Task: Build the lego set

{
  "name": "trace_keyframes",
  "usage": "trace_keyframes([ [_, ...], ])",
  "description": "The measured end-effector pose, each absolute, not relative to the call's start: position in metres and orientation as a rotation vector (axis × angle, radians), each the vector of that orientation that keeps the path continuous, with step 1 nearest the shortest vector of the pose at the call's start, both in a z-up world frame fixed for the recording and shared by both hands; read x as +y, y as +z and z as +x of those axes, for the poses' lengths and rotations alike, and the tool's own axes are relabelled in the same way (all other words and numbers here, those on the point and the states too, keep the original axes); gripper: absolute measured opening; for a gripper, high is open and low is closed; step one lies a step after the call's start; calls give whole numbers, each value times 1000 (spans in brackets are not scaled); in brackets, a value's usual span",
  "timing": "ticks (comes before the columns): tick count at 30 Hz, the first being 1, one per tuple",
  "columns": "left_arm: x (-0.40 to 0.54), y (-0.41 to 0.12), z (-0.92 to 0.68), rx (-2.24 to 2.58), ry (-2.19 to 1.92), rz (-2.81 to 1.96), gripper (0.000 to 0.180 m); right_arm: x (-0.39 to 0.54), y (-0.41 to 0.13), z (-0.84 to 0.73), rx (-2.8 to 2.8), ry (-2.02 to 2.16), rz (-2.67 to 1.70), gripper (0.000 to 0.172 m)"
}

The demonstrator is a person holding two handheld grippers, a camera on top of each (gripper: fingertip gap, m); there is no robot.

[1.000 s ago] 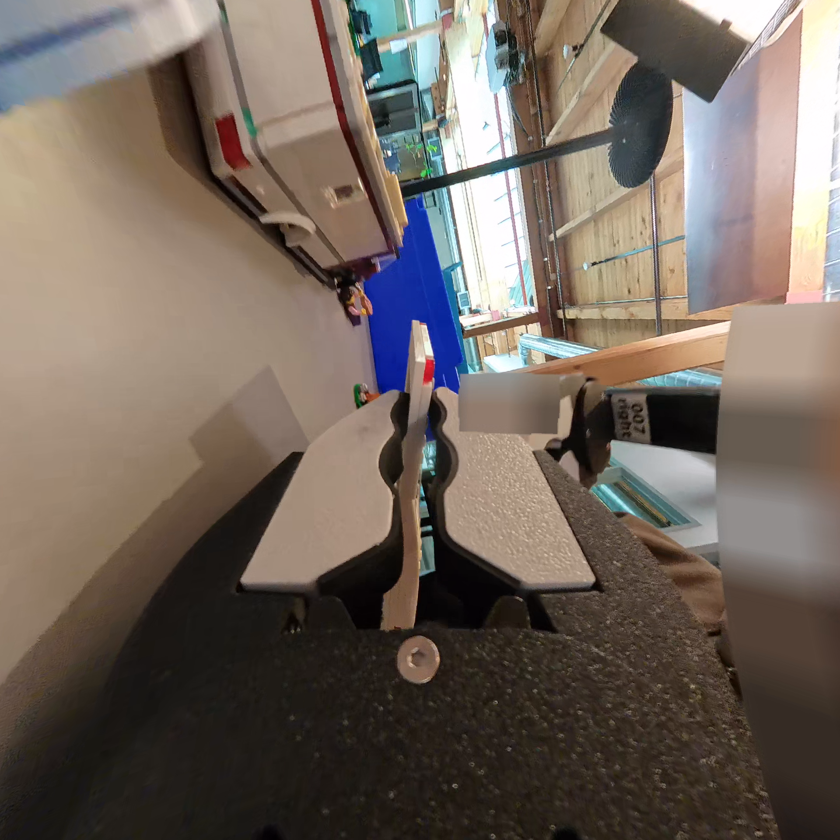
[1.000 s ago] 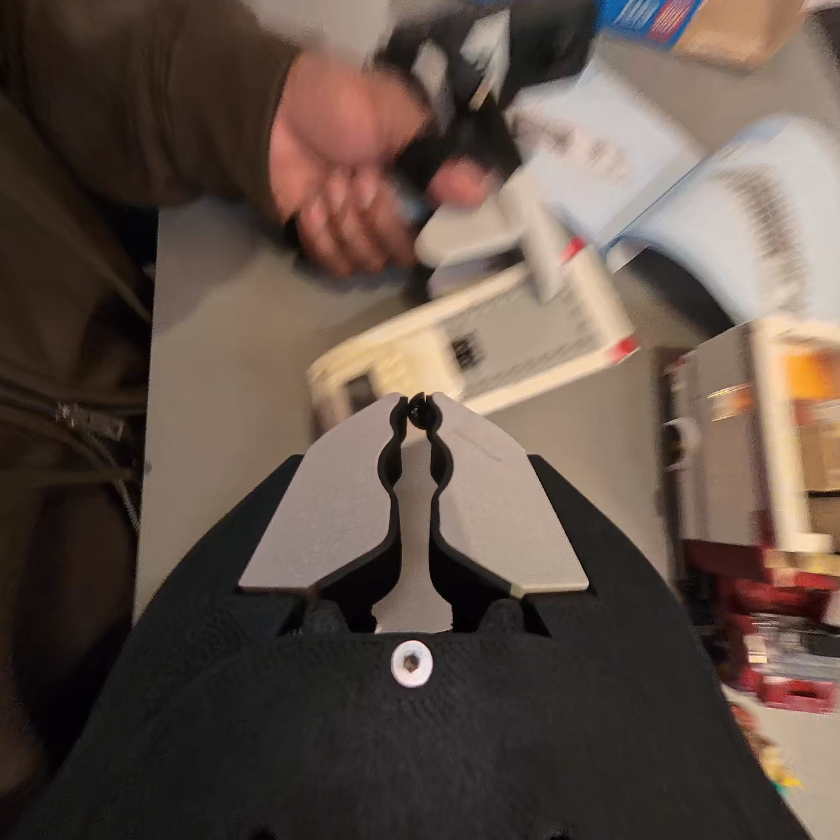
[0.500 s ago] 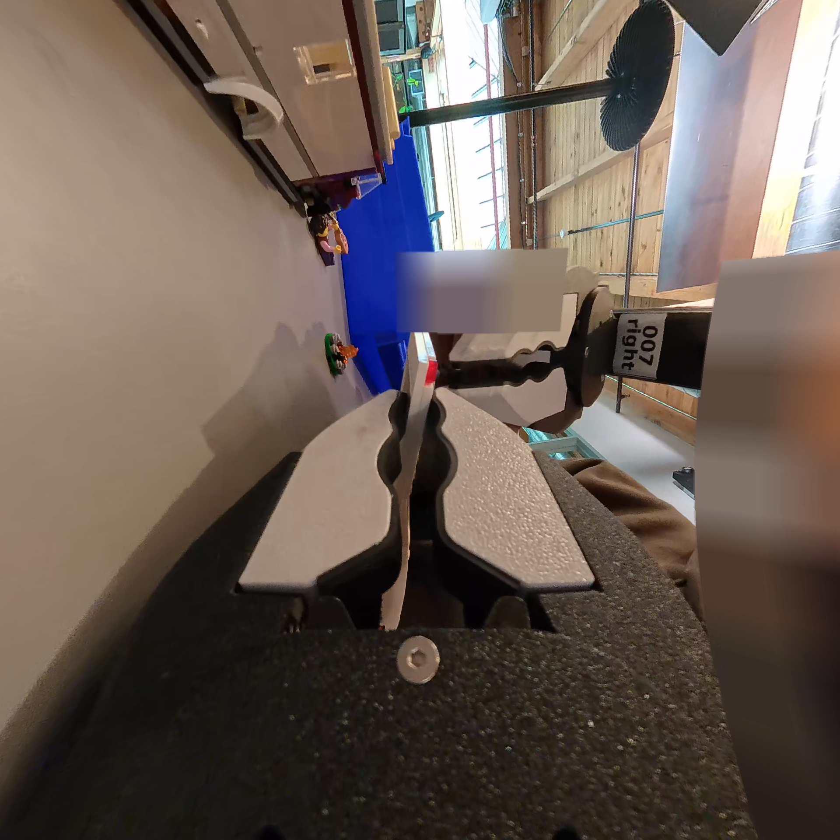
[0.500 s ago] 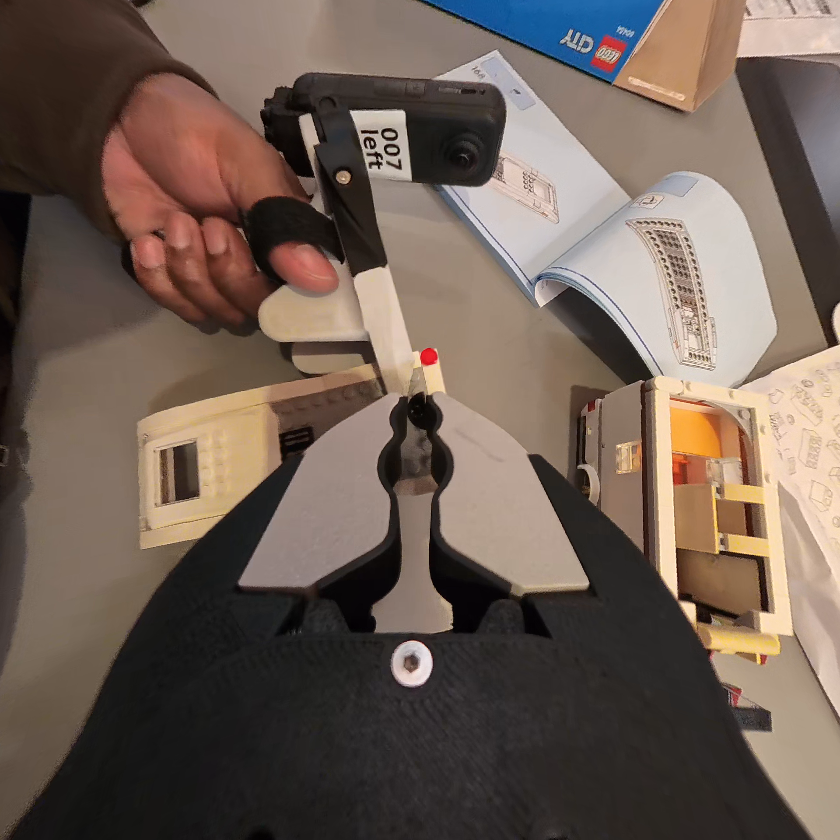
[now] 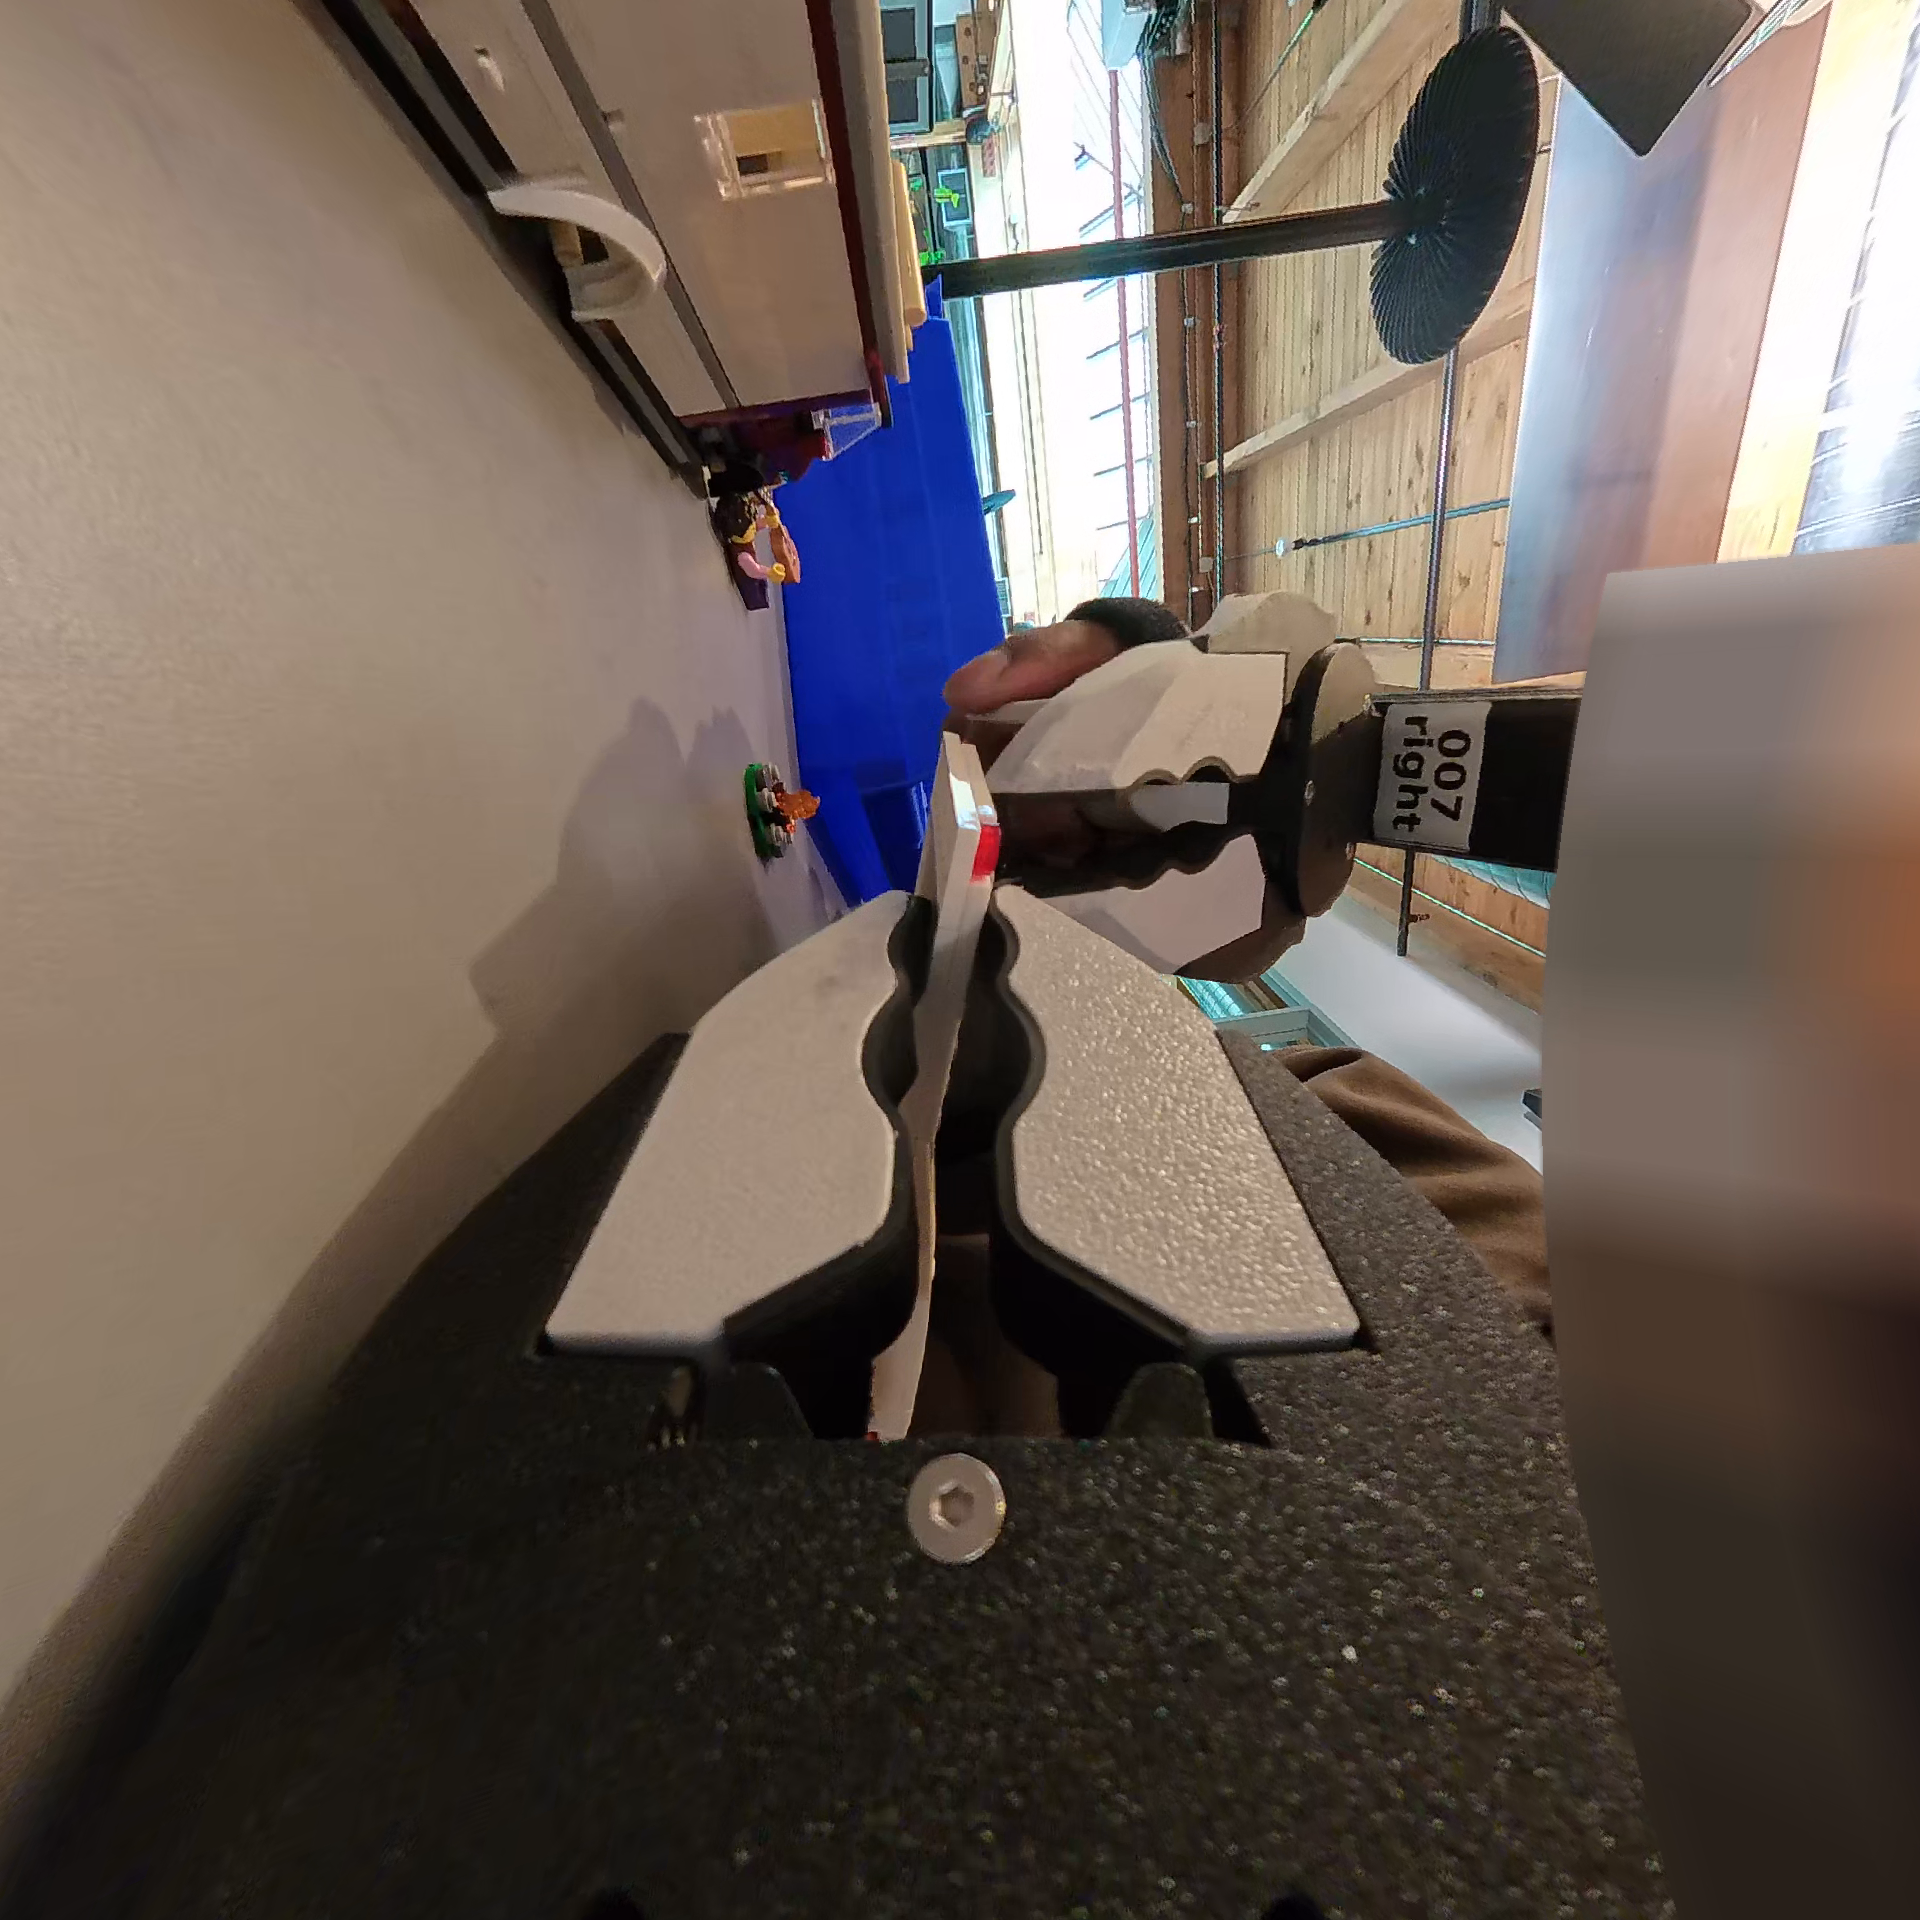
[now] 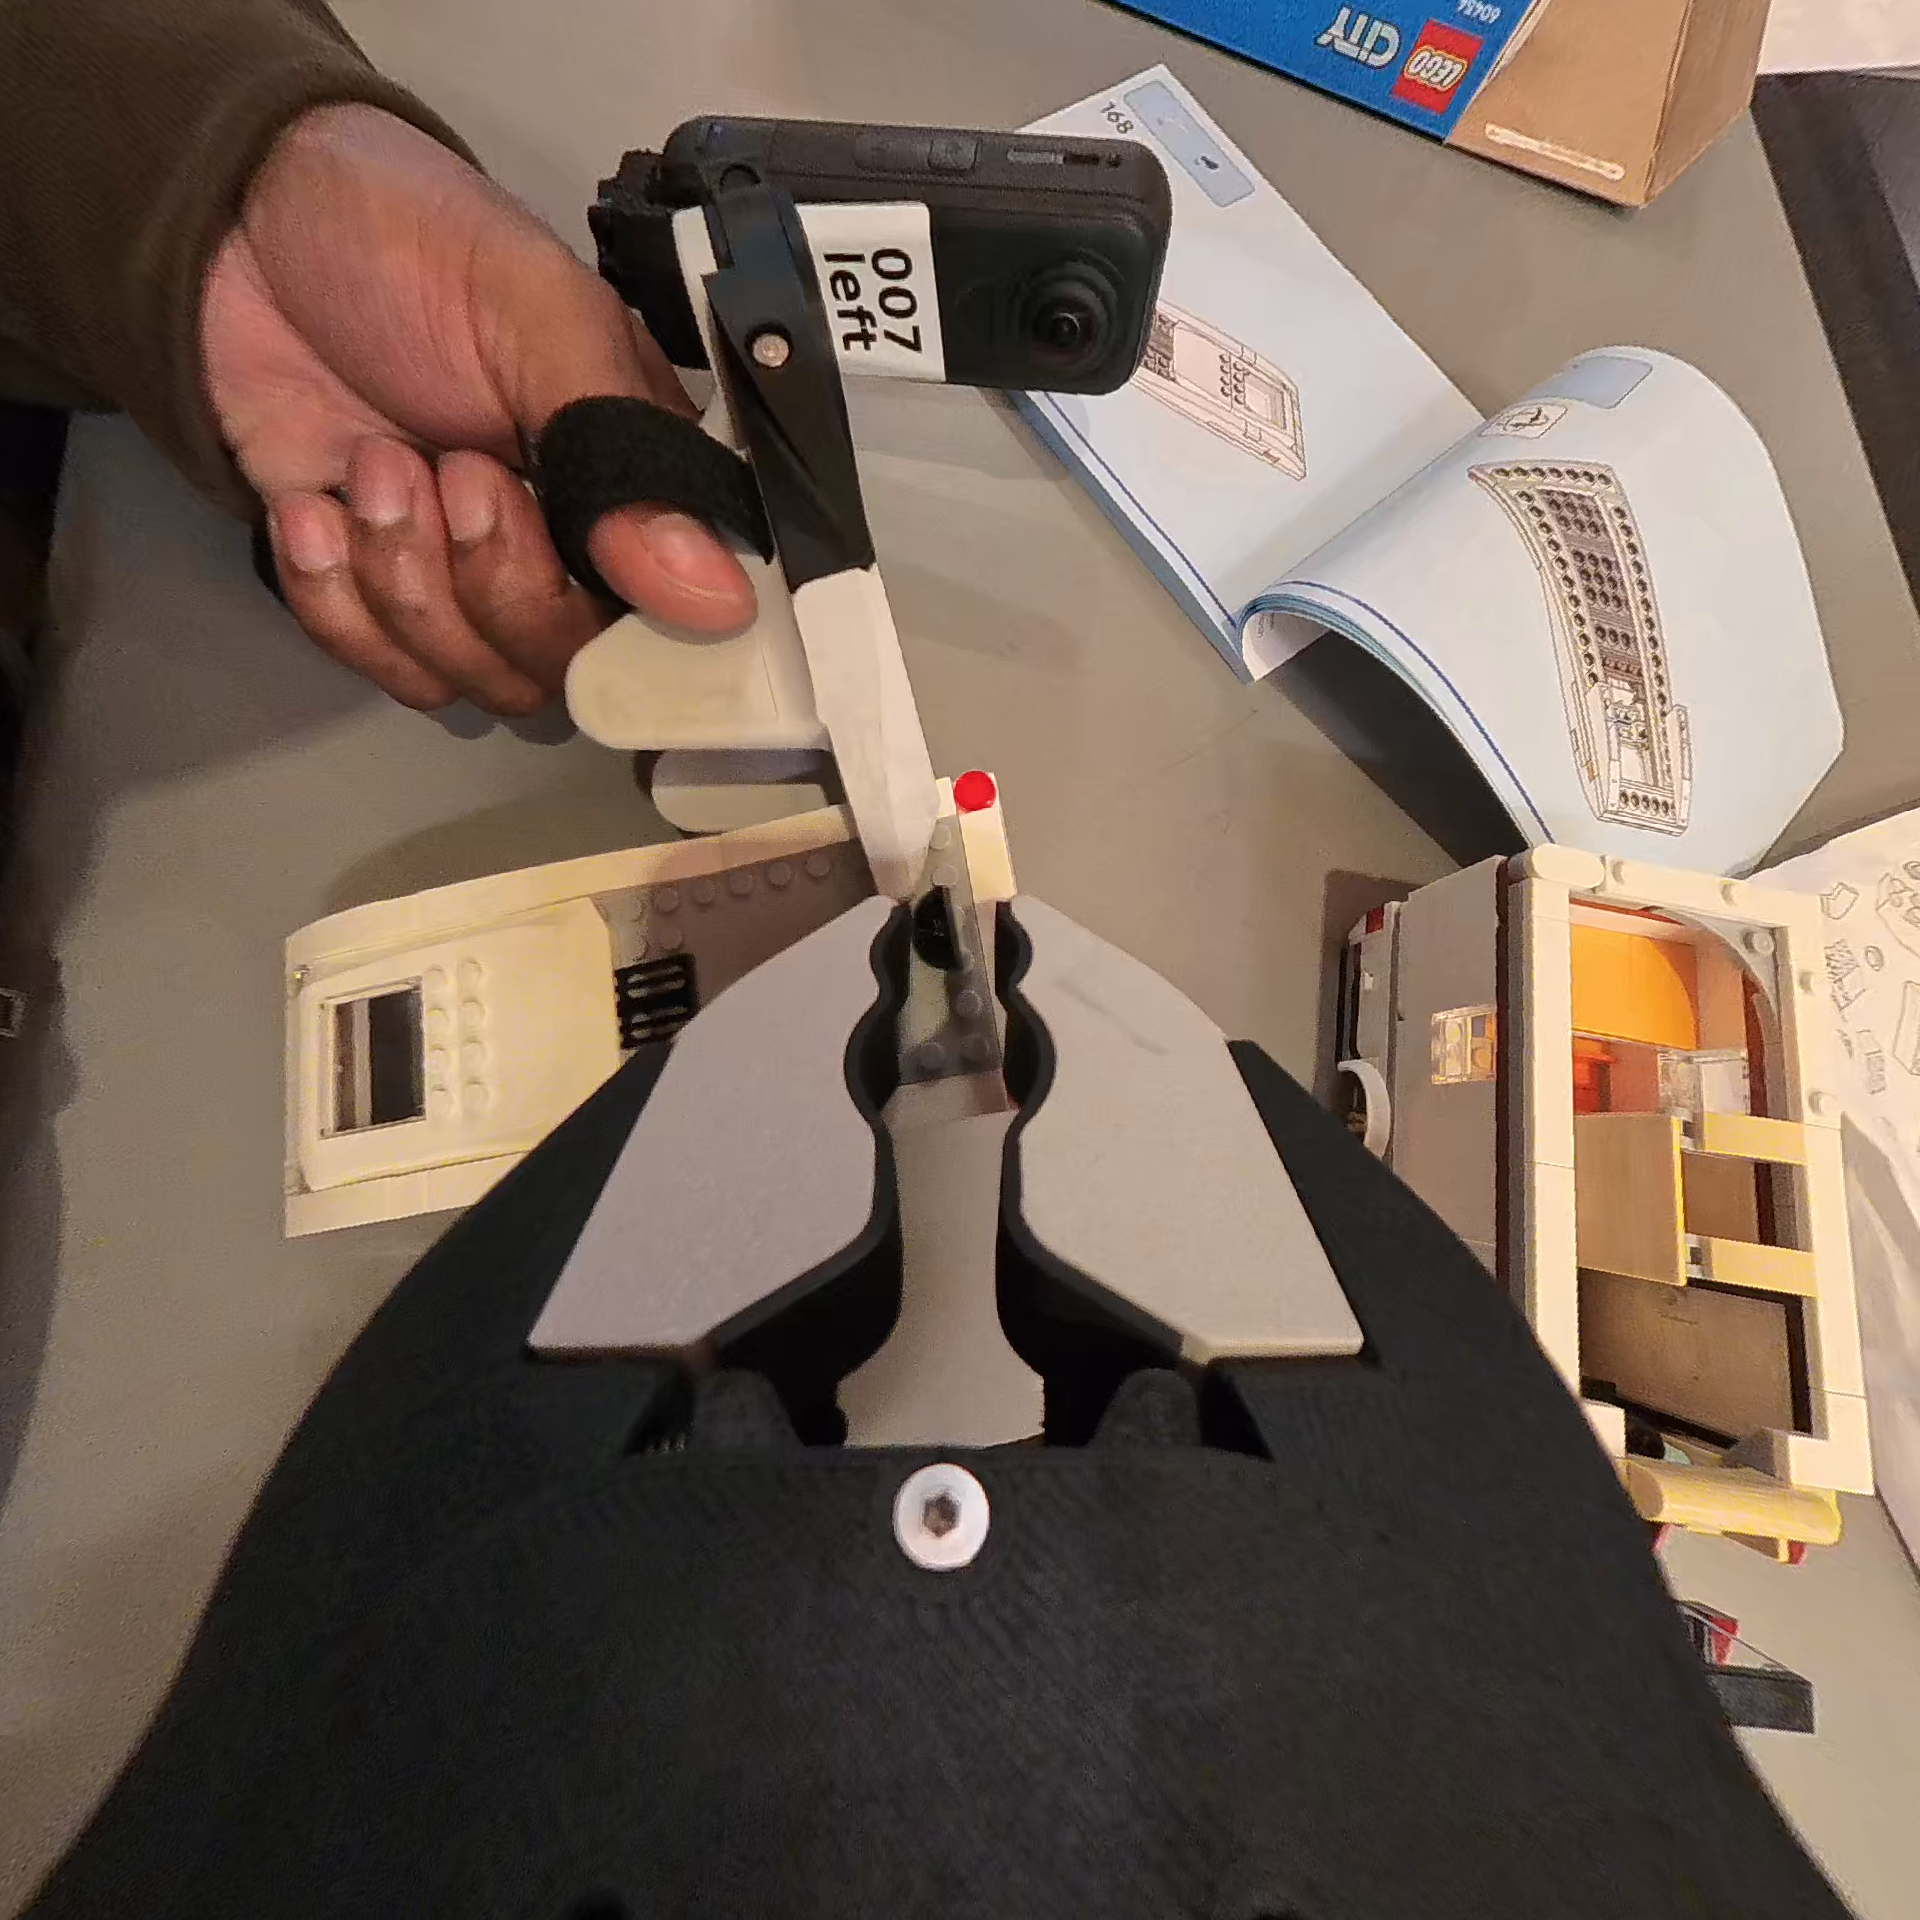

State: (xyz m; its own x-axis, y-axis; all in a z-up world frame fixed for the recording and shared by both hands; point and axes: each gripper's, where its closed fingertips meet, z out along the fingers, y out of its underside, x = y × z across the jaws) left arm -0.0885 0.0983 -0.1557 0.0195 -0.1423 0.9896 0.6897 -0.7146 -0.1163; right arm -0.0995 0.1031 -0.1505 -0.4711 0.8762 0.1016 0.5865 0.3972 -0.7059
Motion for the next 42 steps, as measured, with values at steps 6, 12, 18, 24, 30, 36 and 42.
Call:
trace_keyframes([
  [6, 98, -156, -88, -556, -1757, -1699, 10, 106, -149, -100, -2162, 868, -1290, 18],
  [12, 97, -156, -85, -524, -1739, -1723, 10, 107, -151, -97, -2177, 933, -1343, 21],
  [18, 93, -153, -77, -433, -1742, -1757, 10, 102, -155, -90, -2260, 992, -1383, 25],
  [24, 87, -151, -68, -336, -1746, -1798, 10, 97, -154, -80, -2350, 1072, -1430, 25],
  [30, 84, -149, -63, -274, -1742, -1814, 10, 93, -154, -73, -2391, 1164, -1527, 25],
  [36, 85, -143, -64, -263, -1738, -1777, 9, 90, -151, -71, -2319, 1294, -1630, 23],
  [42, 82, -140, -58, -193, -1709, -1794, 9, 88, -146, -67, -2301, 1393, -1673, 20],
])
